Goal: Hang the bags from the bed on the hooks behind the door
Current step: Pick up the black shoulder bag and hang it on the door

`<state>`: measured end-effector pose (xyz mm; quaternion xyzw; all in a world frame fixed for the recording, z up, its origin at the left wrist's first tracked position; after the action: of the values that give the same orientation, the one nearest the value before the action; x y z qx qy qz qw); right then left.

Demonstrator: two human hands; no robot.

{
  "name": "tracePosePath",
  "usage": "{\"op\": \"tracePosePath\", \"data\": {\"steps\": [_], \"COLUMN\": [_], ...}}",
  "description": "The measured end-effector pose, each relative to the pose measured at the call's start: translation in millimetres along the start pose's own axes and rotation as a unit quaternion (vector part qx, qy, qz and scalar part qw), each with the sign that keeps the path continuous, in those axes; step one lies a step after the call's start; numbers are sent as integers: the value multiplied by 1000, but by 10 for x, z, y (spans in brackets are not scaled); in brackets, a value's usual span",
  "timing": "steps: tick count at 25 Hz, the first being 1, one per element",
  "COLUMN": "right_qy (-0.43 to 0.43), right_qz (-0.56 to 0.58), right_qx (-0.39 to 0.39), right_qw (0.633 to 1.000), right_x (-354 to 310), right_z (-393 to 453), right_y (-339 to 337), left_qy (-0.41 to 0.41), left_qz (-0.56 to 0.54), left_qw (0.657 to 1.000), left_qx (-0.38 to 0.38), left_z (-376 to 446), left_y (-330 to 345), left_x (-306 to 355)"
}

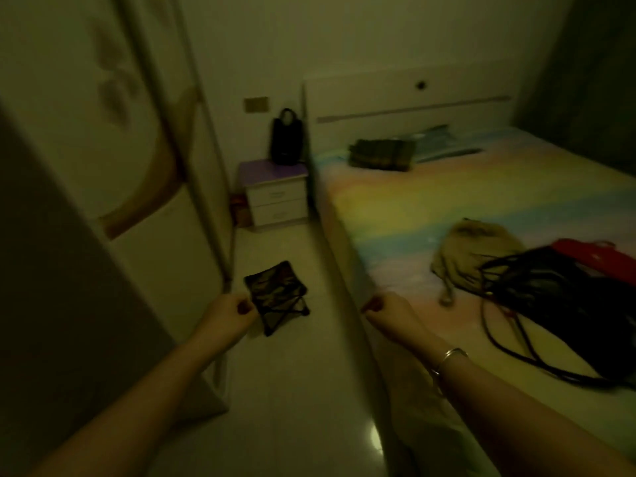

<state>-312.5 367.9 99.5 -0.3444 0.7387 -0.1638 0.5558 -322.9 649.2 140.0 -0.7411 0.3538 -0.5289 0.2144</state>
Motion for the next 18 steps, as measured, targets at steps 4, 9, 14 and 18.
{"op": "tracePosePath", "data": {"steps": [4,9,14,18], "right_qy": [89,245,355,390], "right_qz": [77,178,225,110], "right_qx": [80,179,178,70], "right_qw": [990,936,889,912], "right_x": [1482,3285,4540,5145], "right_z": [299,428,476,776], "right_y": [-1080,-2143,-2322,-2055], "left_qy": [47,142,169,173], "left_qz": [55,122,161,204], "left_qw": [990,940,896,873], "left_qx": [-123,-285,-379,-408], "left_z": [1081,2037,2616,3103], "left_y": [1186,2928,4134,4739], "left_x": [1368,2938,3471,3582]}}
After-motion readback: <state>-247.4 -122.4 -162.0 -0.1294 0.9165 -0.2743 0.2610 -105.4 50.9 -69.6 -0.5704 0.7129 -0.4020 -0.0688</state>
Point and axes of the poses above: each hand's wrist, its own z-axis towards the middle knuckle, its own y-axis out of the palm, x = y × z, the point moved 5 cm from there along z, towards the middle knuckle, and after that the axes turned 12 degrees about -x, right-handed, at the moved point
